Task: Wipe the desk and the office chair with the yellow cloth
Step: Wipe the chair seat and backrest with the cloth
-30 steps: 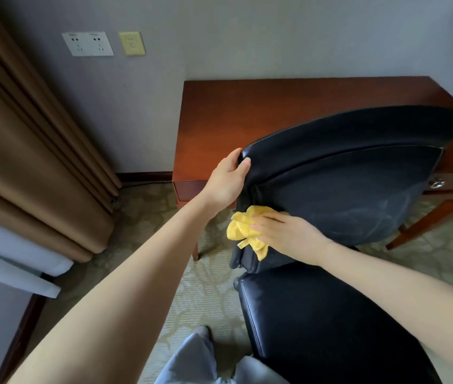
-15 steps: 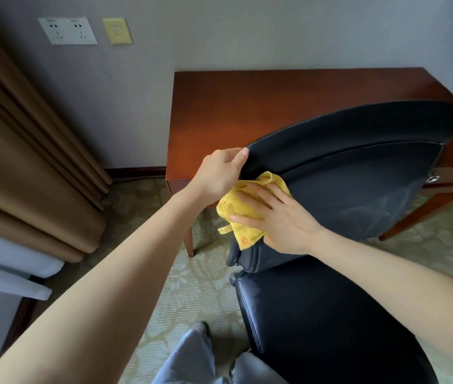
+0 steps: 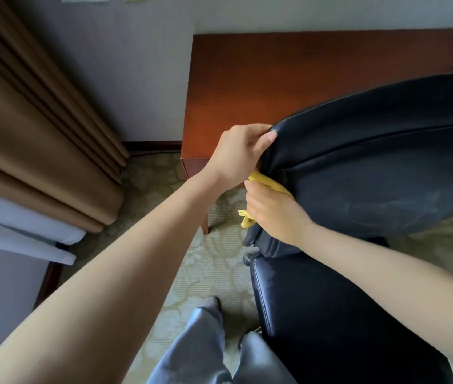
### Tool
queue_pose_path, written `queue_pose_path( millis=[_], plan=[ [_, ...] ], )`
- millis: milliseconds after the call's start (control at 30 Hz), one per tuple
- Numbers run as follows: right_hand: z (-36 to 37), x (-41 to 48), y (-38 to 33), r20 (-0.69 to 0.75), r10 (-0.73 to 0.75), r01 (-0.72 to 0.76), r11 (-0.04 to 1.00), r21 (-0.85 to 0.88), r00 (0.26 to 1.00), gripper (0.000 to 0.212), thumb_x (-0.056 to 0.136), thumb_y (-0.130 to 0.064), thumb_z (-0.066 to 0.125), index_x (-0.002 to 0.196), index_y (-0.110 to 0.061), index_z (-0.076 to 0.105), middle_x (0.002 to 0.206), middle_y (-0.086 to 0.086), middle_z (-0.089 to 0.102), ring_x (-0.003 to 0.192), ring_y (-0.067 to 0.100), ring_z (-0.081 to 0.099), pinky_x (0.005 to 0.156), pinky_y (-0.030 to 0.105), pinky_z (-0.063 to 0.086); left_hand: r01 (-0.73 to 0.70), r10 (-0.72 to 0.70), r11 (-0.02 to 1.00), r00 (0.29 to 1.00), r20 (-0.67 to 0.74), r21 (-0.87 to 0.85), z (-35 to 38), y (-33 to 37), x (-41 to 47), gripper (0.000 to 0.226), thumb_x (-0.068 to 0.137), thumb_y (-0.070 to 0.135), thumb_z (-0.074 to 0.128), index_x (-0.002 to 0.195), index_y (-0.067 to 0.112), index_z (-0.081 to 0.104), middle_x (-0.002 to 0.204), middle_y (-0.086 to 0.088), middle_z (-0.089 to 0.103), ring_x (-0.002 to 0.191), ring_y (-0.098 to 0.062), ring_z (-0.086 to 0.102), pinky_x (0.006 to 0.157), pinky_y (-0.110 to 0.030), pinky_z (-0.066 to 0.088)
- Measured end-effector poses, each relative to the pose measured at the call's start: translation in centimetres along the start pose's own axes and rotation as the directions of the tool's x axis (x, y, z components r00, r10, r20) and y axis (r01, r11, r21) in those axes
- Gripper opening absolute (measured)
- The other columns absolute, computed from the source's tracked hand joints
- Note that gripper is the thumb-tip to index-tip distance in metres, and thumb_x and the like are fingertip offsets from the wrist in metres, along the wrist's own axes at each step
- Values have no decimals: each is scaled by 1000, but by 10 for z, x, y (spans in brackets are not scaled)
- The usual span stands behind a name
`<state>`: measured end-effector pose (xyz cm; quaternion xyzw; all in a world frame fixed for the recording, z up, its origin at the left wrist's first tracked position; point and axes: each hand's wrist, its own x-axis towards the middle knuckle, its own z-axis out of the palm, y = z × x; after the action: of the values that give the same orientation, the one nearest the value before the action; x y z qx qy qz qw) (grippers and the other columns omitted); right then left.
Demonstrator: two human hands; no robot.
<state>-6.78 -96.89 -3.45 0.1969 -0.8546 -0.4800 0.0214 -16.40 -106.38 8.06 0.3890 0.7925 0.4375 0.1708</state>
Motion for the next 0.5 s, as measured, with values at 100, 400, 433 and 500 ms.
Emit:
queue_pose_path(
  millis=[100,400,433,500],
  plan=[
    [8,8,-11,130,-98,101,995,-12,987,40,92,-19,27,102,-15,66,95,5,60,104,34,48,100,70,-22,-2,1,999,1000,-30,-36,4,-1,5,32,101,23,47,123,6,63,117,0,66,110,-10,60,98,-30,48],
    [56,-3,-103,350,-125,193,967,-166,928,64,102,-38,13,145,4,-8,154,23,-11,128,55,-27,93,63,-28,-99,90,991,991,-94,-88,27,0,30,30,101,16,44,124,9,63,112,0,69,109,-10,61,94,-34,49],
    [62,-4,-115,386,-149,217,966,-138,911,63,103,-37,12,144,4,-12,153,21,-15,131,49,-26,92,61,-28,-107,99,990,991,-85,-90,28,-1,34,30,102,16,44,124,9,62,113,0,68,109,-10,61,94,-33,50],
    [74,-4,-137,419,-150,205,974,-91,896,64,104,-39,15,143,3,-14,154,17,-15,136,43,-20,91,61,-26,-125,119,987,991,-68,-99,29,-2,38,30,102,16,44,124,8,62,113,0,68,109,-10,61,94,-33,50]
  ],
)
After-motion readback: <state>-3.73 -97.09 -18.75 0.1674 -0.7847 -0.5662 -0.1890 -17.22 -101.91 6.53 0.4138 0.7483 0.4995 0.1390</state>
